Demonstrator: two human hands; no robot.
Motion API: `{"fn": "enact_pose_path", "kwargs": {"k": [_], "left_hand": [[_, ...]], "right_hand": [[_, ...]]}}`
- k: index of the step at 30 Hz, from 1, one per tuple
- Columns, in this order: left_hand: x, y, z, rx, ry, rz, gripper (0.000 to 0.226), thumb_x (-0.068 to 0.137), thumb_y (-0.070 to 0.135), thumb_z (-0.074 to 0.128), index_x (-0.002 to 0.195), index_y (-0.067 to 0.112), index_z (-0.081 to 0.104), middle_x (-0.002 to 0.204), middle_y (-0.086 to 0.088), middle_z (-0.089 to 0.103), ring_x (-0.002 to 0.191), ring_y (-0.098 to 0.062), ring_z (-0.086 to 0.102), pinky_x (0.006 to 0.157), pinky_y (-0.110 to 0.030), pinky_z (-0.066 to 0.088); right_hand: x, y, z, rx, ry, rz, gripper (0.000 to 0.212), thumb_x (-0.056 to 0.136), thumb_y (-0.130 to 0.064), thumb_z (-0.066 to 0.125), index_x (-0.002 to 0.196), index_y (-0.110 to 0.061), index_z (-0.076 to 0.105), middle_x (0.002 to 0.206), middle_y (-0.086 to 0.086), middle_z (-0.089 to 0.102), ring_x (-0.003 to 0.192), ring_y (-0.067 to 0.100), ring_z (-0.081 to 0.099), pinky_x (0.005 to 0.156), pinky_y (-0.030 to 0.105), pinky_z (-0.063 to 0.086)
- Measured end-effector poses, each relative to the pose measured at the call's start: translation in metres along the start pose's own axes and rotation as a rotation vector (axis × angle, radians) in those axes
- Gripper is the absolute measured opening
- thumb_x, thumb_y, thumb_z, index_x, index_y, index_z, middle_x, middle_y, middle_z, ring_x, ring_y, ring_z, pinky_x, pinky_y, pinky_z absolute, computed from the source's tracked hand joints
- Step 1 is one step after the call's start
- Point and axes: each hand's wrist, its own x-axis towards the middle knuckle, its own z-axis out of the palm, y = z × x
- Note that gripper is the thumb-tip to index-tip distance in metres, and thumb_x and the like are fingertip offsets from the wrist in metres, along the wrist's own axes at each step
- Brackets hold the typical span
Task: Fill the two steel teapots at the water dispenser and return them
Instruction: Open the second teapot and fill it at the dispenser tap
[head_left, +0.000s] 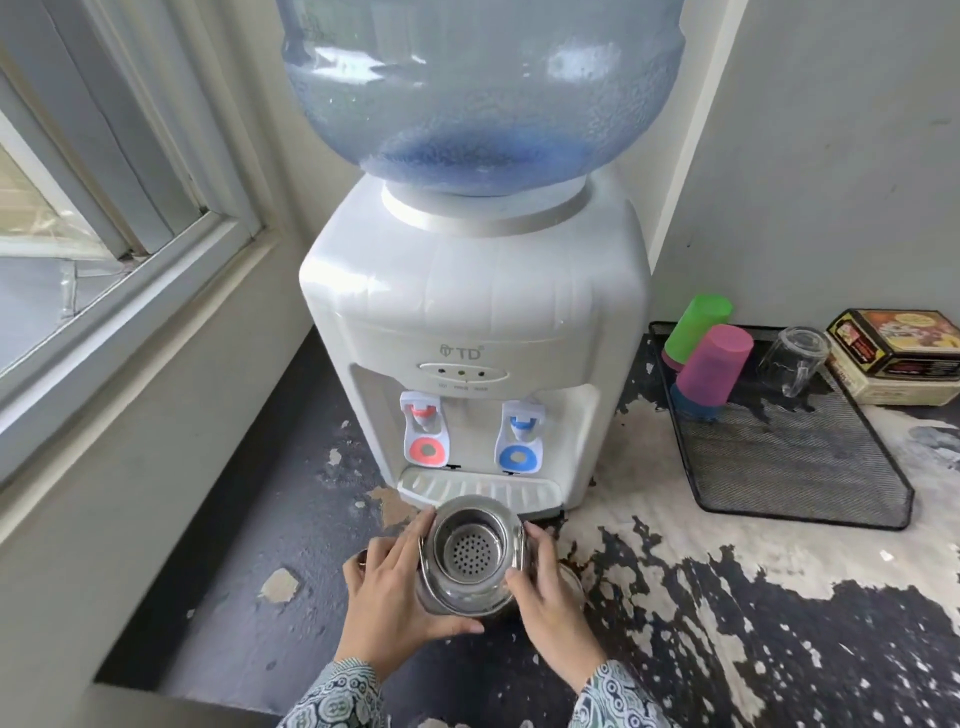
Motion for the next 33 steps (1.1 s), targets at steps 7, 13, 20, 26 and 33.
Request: {"fn": "enact_pose_path", "kwargs": {"k": [7,13,20,26,33], "left_hand": [[-0.023,-0.025,0.001,0.008,0.005,-0.086,0.130,0.032,0.094,0.052,0.144,0.033,0.025,0.138,0.024,0.041,0.095,-0.007,0.034,0.082,-0.031,0.017],[-0.023,-0.031,0.000,0.026,-0.019,-0.093,0.130,0.036,0.093,0.052,0.146,0.036,0.012,0.141,0.025,0.034,0.104,-0.007,0.031,0.088,-0.032,0.016],[-0.023,-0.031,-0.001,-0.011,-0.016,-0.087,0.129,0.036,0.090,0.055,0.145,0.036,0.012,0.139,0.028,0.029,0.115,-0.011,0.034,0.094,-0.035,0.015],[-0.022,-0.036,0.002,0.013,-0.012,-0.067,0.129,0.038,0.093,0.052,0.146,0.035,0.013,0.145,0.024,0.029,0.116,-0.012,0.036,0.097,-0.041,0.019],[-0.023,-0.037,-0.002,0.022,-0.029,-0.047,0.130,0.038,0.095,0.046,0.147,0.033,0.011,0.148,0.024,0.024,0.119,-0.012,0.034,0.093,-0.034,0.015]], "right_hand": [[0.001,0.010,0.028,-0.022,-0.168,0.066,0.059,0.096,-0.025,0.040,0.146,-0.018,0.010,0.150,-0.006,0.024,0.137,0.005,0.021,0.109,0.016,0.014],[0.001,0.006,0.018,-0.035,-0.110,-0.011,0.051,0.090,-0.031,0.051,0.137,-0.020,0.034,0.134,-0.011,0.041,0.126,0.000,0.036,0.102,0.010,0.026],[0.000,0.050,-0.022,-0.603,0.248,-0.018,0.032,0.080,-0.026,0.066,0.110,-0.019,0.058,0.108,-0.002,0.055,0.095,0.017,0.041,0.078,0.027,0.034],[-0.004,0.064,-0.021,-0.577,0.247,-0.005,0.024,0.074,-0.019,0.073,0.096,-0.019,0.063,0.097,-0.002,0.052,0.093,0.025,0.052,0.074,0.031,0.042],[-0.003,-0.008,-0.002,-0.172,0.479,-0.207,0.021,0.080,-0.017,0.063,0.099,-0.009,0.059,0.103,0.004,0.050,0.093,0.014,0.050,0.079,0.005,0.040]]}}
